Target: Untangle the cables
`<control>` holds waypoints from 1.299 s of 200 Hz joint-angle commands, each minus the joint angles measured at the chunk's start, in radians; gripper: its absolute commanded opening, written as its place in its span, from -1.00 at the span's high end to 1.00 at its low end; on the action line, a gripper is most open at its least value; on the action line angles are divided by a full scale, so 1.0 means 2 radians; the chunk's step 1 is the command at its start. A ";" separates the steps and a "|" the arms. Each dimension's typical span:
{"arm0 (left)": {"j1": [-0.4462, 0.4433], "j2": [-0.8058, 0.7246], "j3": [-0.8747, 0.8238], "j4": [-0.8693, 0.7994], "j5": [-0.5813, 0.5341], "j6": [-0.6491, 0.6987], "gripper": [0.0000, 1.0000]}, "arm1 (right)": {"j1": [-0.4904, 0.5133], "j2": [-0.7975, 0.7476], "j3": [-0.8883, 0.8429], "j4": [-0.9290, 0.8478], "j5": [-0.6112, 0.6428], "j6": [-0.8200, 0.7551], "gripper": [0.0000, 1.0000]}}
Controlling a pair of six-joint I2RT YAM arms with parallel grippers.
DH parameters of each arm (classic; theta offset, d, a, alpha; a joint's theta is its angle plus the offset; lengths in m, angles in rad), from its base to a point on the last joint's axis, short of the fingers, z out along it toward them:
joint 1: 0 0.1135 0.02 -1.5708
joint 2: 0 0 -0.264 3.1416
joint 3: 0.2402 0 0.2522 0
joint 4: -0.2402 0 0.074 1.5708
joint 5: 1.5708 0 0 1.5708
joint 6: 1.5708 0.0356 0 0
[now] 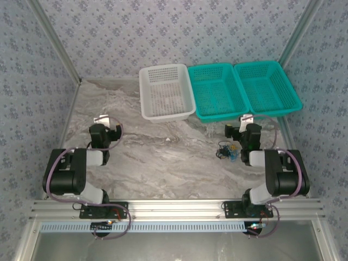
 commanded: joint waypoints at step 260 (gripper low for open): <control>-0.036 -0.233 0.096 -0.390 -0.003 -0.342 -0.99 | 0.075 -0.170 0.179 -0.758 -0.054 0.343 -0.90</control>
